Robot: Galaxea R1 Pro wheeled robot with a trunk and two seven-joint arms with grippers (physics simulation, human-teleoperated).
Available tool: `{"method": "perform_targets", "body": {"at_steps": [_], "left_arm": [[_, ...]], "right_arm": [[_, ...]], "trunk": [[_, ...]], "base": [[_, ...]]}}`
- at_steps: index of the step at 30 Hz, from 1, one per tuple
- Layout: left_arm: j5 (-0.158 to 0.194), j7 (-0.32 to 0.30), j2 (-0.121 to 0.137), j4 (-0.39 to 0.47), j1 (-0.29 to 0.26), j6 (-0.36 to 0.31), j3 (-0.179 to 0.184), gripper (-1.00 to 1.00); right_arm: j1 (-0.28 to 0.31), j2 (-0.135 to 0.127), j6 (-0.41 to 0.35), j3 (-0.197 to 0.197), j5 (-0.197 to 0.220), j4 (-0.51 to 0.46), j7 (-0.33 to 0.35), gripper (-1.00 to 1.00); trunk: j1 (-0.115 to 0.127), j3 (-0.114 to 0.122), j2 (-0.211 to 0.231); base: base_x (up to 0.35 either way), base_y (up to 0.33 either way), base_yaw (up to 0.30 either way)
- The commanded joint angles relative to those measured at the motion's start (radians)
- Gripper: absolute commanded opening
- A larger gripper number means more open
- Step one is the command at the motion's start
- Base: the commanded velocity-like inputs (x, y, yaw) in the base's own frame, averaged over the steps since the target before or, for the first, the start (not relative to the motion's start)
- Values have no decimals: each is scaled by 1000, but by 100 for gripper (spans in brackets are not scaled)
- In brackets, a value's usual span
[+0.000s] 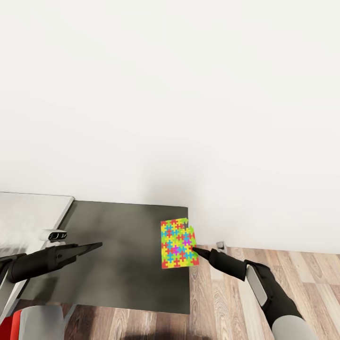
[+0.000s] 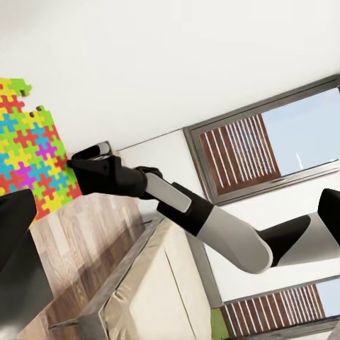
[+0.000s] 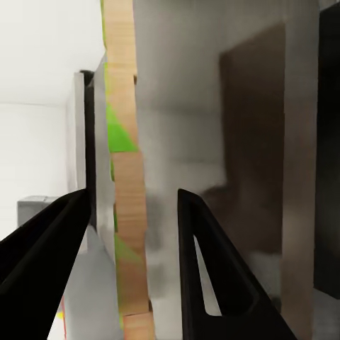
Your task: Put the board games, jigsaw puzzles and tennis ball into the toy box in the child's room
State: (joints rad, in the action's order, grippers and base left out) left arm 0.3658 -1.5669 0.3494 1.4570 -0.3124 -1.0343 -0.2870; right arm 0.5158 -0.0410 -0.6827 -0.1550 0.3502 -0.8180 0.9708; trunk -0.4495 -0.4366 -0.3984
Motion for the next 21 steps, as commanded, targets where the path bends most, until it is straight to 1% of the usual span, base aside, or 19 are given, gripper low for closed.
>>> {"method": "perform_targets", "body": {"at_steps": [1, 7, 11, 13, 16, 19, 21], "left_arm": [[-1, -4, 0, 0, 0, -11, 0, 100], [-1, -4, 0, 0, -1, -10, 0, 100], [-1, -4, -1, 0, -2, -10, 2, 100], [-1, -4, 0, 0, -2, -10, 3, 100], [-1, -4, 1, 0, -2, -10, 4, 100], [-1, -4, 2, -1, -2, -11, 6, 100], [-1, -4, 2, -1, -2, -11, 6, 100]], "right_arm": [[-1, 0, -6, -1, 3, -12, 1, -100], [-12, 0, -9, 1, 4, -76, 6, -100], [-15, 2, -10, 2, 4, -93, 15, -100], [-14, 0, -10, 2, 4, -104, 30, -100], [-13, -3, -7, 1, 4, -119, 87, -100], [-13, -4, -4, -7, 3, -141, 165, -100], [-17, -5, -3, -10, 2, -156, 193, -100]], "trunk": [[-1, -1, -2], [-1, -1, -2], [-1, 1, -2], [-1, 3, -2], [-1, 8, -2], [-1, 12, -2], [-1, 16, -2]], "base": [[0, 0, 0], [0, 0, 0], [0, 0, 0], [0, 0, 0], [0, 0, 19], [0, 0, 49], [0, 0, 59]]}}
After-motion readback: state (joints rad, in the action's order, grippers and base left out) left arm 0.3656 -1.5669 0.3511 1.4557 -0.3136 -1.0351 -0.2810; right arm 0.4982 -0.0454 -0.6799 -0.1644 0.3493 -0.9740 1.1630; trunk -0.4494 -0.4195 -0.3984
